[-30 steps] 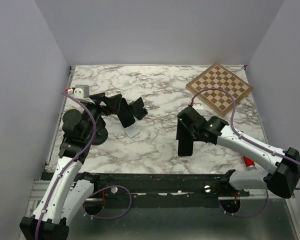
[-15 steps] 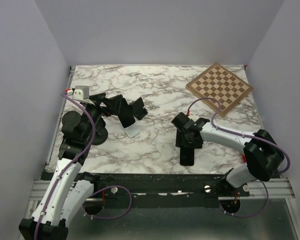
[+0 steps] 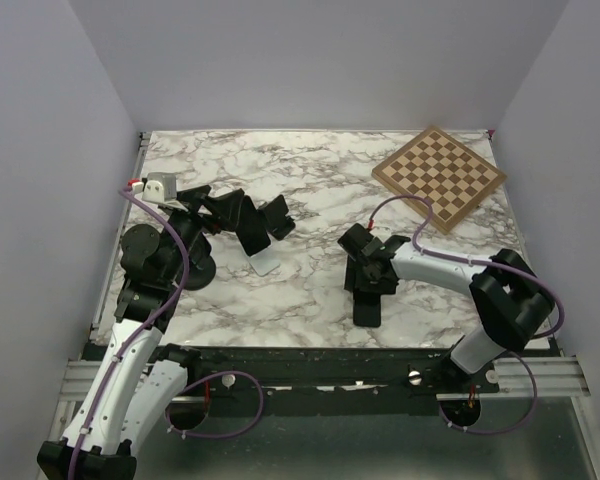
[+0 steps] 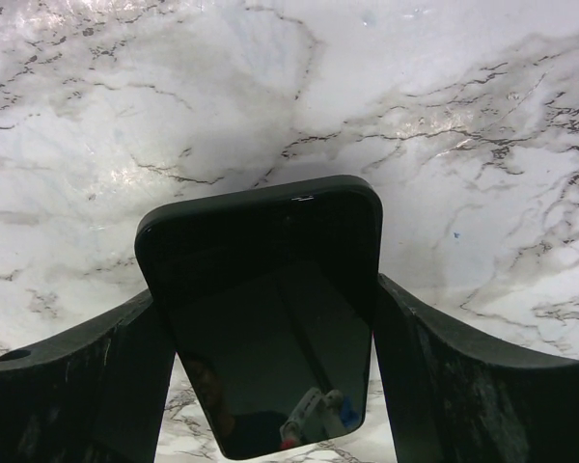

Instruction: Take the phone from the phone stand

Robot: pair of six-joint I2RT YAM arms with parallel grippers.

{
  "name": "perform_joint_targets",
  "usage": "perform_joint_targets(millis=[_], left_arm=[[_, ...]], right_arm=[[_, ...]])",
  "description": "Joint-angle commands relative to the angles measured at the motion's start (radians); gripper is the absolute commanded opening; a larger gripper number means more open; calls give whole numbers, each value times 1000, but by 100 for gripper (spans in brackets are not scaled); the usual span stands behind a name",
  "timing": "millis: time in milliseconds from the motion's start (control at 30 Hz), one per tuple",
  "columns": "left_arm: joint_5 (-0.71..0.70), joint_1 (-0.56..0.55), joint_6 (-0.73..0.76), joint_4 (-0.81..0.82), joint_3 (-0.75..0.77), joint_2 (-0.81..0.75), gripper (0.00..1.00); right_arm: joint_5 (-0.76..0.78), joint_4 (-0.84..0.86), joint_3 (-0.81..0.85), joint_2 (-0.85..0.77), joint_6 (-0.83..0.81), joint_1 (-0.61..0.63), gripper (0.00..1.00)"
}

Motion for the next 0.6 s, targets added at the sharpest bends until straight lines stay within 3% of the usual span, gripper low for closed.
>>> perform_joint_targets(millis=[0, 233, 567], left_arm=[[17, -5, 3, 9, 24, -8, 95], [35, -5, -5, 14, 24, 2, 95], [44, -5, -3, 20, 21, 8, 95]], right_arm=[[2, 0, -70, 0, 23, -2, 46], [-23, 12, -119, -71, 8, 0, 62], [-37, 63, -130, -101, -30, 0, 98]])
